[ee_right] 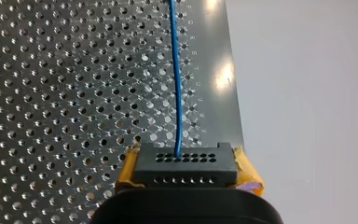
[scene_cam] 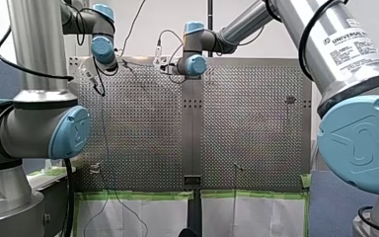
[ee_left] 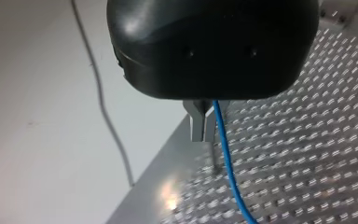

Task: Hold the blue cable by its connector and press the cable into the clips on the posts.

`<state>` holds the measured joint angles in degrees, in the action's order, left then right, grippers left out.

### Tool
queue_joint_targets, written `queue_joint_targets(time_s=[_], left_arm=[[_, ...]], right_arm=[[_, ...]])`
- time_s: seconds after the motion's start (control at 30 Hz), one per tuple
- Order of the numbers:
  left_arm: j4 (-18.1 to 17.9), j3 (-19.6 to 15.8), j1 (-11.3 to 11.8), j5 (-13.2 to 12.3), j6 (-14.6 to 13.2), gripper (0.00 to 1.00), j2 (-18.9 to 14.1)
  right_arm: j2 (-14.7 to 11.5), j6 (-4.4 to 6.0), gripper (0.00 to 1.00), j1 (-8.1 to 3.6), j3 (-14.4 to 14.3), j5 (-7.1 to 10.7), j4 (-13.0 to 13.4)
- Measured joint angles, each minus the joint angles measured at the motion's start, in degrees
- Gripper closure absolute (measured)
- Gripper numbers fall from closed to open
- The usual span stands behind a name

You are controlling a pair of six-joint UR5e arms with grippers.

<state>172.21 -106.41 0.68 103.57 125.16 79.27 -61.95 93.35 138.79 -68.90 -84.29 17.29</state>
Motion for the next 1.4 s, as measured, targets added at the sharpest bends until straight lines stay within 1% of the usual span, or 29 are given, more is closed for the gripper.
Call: queue_joint_targets(time_s=[0.1,0.33,0.47,0.6,0.67,0.8,1.23,1.4], left_arm=[[-0.88,0.68,0.68,0.28,0.37,1.00,0.20],[-1.57,1.94,1.53,-1.17,0.17,1.00,0.66],[-2.02,2.14,1.94,-2.88,-0.04,1.00,1.62],[-2.18,2.35,2.21,-4.09,-0.39,1.00,3.26],[-2.20,2.56,2.32,-4.33,-0.68,1.00,4.17],[-2.21,2.80,2.65,-4.40,-0.75,1.00,4.98],[-3.39,2.98,4.03,-5.06,-0.72,1.00,5.20],[-3.67,3.98,4.49,-5.24,-0.55,1.00,5.30]], right_arm=[[0.68,0.07,1.00,0.25,0.38,0.00,-0.10],[1.40,0.30,1.00,0.57,1.35,-0.01,-0.53],[1.56,1.14,1.00,1.13,2.66,-0.03,-1.76],[1.58,1.93,1.00,1.33,4.37,-0.07,-2.59],[1.62,2.26,1.00,1.24,5.09,-0.08,-2.72],[1.66,2.50,1.00,0.97,5.55,-0.10,-2.83],[1.76,2.55,1.00,-0.12,5.65,-0.32,-3.09],[1.79,2.49,1.00,-0.69,5.65,-0.35,-3.05]])
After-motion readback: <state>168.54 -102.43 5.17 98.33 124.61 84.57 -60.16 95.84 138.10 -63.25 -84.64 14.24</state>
